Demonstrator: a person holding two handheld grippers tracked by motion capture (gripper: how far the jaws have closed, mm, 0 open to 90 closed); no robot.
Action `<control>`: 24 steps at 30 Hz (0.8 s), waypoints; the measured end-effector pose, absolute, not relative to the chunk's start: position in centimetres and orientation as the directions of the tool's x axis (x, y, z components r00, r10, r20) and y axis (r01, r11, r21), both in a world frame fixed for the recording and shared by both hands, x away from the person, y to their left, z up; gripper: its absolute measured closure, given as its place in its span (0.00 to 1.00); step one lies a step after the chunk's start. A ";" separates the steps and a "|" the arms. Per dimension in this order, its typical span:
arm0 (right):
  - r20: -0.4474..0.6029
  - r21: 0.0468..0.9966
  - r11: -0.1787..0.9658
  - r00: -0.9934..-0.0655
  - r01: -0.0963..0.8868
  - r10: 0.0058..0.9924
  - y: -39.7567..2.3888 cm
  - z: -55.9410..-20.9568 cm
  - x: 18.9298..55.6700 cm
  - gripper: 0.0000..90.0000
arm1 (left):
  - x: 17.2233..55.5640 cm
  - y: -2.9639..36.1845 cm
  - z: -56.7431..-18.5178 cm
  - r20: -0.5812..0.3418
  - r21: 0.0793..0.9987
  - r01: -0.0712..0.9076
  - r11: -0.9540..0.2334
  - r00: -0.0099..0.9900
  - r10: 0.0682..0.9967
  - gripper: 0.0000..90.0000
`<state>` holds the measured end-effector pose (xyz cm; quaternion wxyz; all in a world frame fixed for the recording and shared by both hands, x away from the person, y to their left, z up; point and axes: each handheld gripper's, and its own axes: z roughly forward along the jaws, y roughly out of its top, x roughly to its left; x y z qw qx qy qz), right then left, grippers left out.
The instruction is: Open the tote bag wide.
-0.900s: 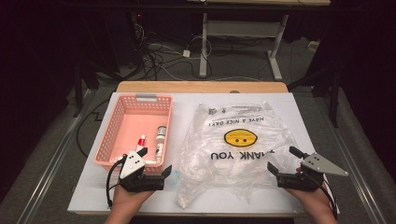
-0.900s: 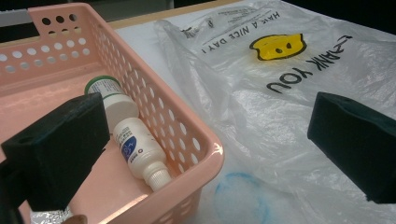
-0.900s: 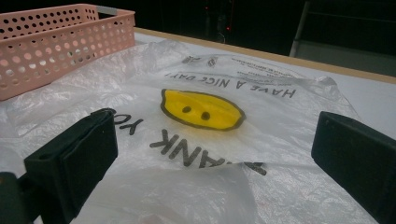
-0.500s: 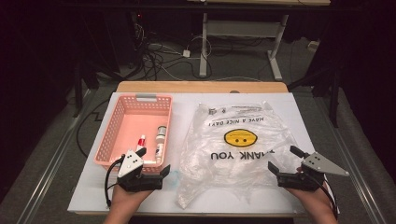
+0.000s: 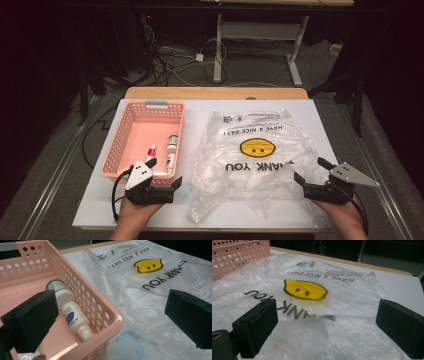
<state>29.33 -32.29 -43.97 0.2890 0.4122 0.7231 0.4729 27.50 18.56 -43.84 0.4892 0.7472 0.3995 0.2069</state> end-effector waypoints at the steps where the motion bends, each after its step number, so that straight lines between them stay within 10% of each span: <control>1: -0.033 0.920 0.219 -0.492 0.325 0.870 -32.5 -44.1 29.4 0.06 | 27.5 18.6 -43.8 -0.081 0.897 0.394 -0.203 0.596 0.799 0.00; 24: 0.039 0.798 0.183 -0.353 0.574 0.935 -38.2 -46.8 27.6 0.30 | 27.5 17.6 -43.7 -0.057 0.874 0.411 -0.260 0.619 0.784 0.00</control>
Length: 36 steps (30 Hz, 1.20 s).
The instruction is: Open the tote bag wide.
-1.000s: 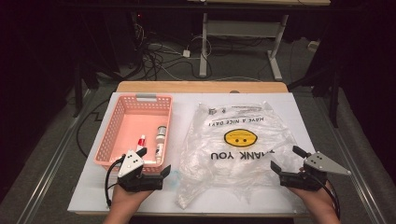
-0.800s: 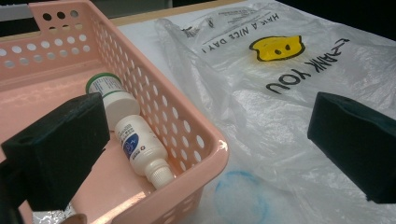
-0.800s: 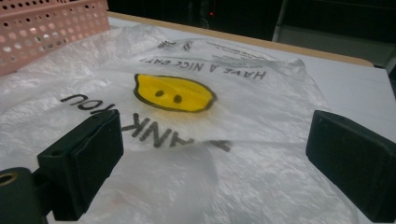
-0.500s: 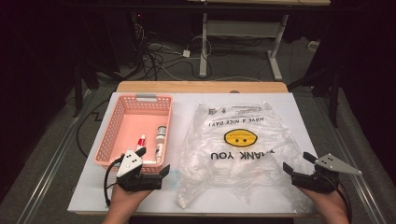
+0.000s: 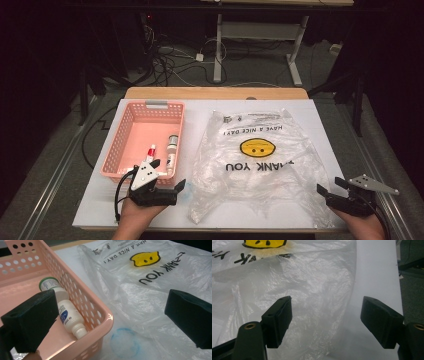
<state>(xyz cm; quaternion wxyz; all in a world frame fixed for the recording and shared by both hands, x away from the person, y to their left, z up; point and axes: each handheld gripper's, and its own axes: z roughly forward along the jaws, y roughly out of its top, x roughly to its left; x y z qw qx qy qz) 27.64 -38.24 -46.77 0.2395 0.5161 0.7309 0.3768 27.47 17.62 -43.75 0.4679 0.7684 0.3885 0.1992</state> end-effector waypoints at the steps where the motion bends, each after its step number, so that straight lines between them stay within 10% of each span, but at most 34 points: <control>1: 0.039 0.798 0.183 -0.353 0.574 0.935 -38.2 -46.8 27.6 0.30 | 27.5 17.6 -43.7 -0.057 0.874 0.411 -0.260 0.619 0.784 0.00; 15: 0.088 0.760 0.160 -0.343 0.630 0.935 -38.8 -47.4 29.0 0.56 | 27.6 17.1 -44.1 -0.064 0.869 0.400 -0.292 0.676 0.734 0.00; 24: 0.048 0.745 0.203 -0.354 0.635 0.934 -38.4 -47.5 28.8 0.98 | 27.6 17.3 -44.2 -0.069 0.873 0.396 -0.283 0.676 0.734 0.00; 36: 0.024 0.787 0.231 -0.403 0.572 0.915 -36.2 -45.8 26.1 1.00 | 28.1 18.5 -44.0 -0.135 0.862 0.446 -0.239 0.657 0.742 0.00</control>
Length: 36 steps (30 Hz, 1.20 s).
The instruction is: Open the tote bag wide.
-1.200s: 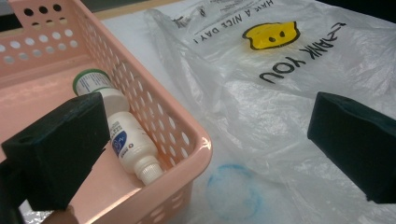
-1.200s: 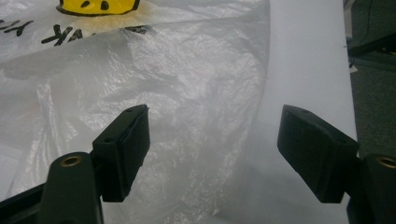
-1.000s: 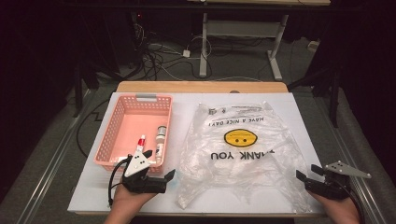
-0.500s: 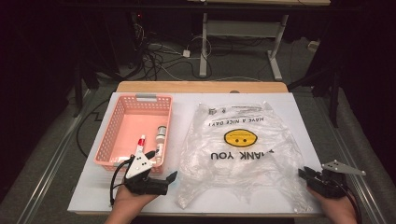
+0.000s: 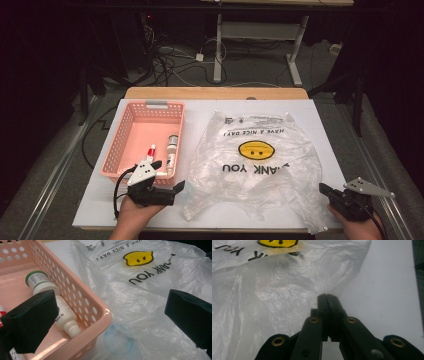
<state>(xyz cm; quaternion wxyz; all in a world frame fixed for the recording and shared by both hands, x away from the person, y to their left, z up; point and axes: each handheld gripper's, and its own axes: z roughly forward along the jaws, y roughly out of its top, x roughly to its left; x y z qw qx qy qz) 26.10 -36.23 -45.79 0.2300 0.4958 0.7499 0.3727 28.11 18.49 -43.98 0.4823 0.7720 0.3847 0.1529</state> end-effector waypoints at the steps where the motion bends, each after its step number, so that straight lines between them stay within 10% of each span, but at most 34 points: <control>1: 0.026 0.785 0.236 -0.412 0.572 0.911 -36.0 -45.8 25.8 1.00 | 28.1 18.5 -44.0 -0.131 0.864 0.444 -0.239 0.656 0.744 0.00; 12: 0.060 0.769 0.290 -0.516 0.570 0.854 -33.5 -46.5 22.7 0.99 | 27.7 18.6 -43.8 -0.100 0.877 0.421 -0.231 0.630 0.770 0.00; 19: 0.095 0.797 0.245 -0.515 0.553 0.852 -33.9 -45.7 22.7 0.73 | 27.7 19.1 -43.5 -0.111 0.881 0.420 -0.218 0.632 0.767 0.00; 24: 0.087 0.840 0.195 -0.481 0.507 0.872 -34.4 -44.5 24.8 0.56 | 27.9 19.0 -43.7 -0.138 0.875 0.436 -0.207 0.637 0.759 0.00; 36: 0.075 0.823 0.157 -0.378 0.546 0.923 -36.5 -45.1 34.4 0.49 | 27.8 18.6 -43.5 -0.137 0.871 0.439 -0.220 0.646 0.751 0.00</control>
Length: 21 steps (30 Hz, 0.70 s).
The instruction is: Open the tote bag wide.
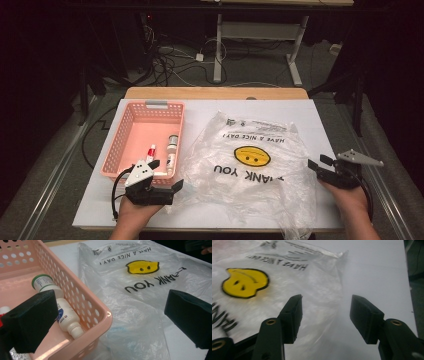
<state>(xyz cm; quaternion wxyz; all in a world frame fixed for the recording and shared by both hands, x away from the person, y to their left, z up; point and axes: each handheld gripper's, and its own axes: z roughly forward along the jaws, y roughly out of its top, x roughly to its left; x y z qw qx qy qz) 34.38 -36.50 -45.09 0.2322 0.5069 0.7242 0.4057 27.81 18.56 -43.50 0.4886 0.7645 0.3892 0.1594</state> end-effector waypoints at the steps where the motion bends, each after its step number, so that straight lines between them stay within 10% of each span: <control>1: 0.084 0.818 0.147 -0.368 0.556 0.926 -36.6 -45.4 35.3 0.49 | 27.8 18.5 -43.5 -0.140 0.871 0.440 -0.220 0.650 0.747 0.00; 21: 0.079 0.696 0.231 -0.392 0.680 0.917 -32.6 -47.3 48.6 0.47 | 27.5 17.7 -43.3 -0.118 0.872 0.417 -0.255 0.686 0.718 0.00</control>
